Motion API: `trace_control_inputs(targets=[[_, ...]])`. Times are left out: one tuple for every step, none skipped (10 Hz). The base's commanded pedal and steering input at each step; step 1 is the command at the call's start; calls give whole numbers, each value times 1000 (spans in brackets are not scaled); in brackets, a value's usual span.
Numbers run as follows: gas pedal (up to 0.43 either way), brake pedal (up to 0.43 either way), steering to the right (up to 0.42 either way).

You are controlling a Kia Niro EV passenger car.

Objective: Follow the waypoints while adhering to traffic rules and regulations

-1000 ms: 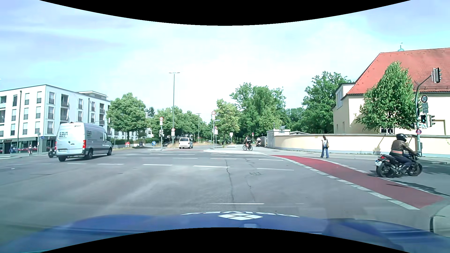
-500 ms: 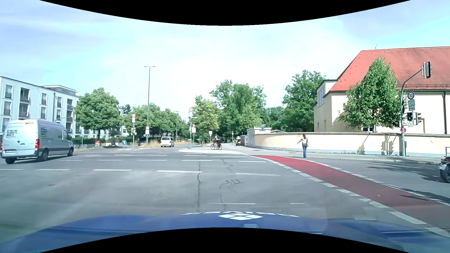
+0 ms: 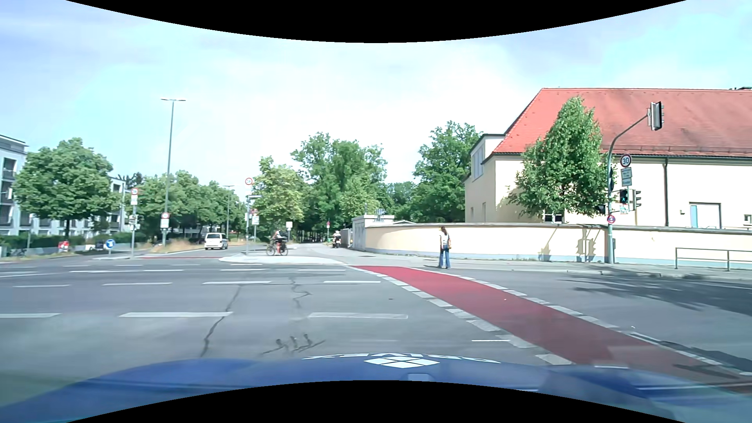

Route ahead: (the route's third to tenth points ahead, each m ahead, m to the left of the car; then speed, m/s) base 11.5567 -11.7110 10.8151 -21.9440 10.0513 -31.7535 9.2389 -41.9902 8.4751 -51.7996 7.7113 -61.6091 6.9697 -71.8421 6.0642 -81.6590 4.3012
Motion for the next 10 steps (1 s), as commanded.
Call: trace_control_inputs(targets=[[67,0,426],[79,0,447],[87,0,471],[87,0,488],[87,0,495],[87,0,512],[87,0,534],[87,0,550],[87,0,559],[87,0,562]])
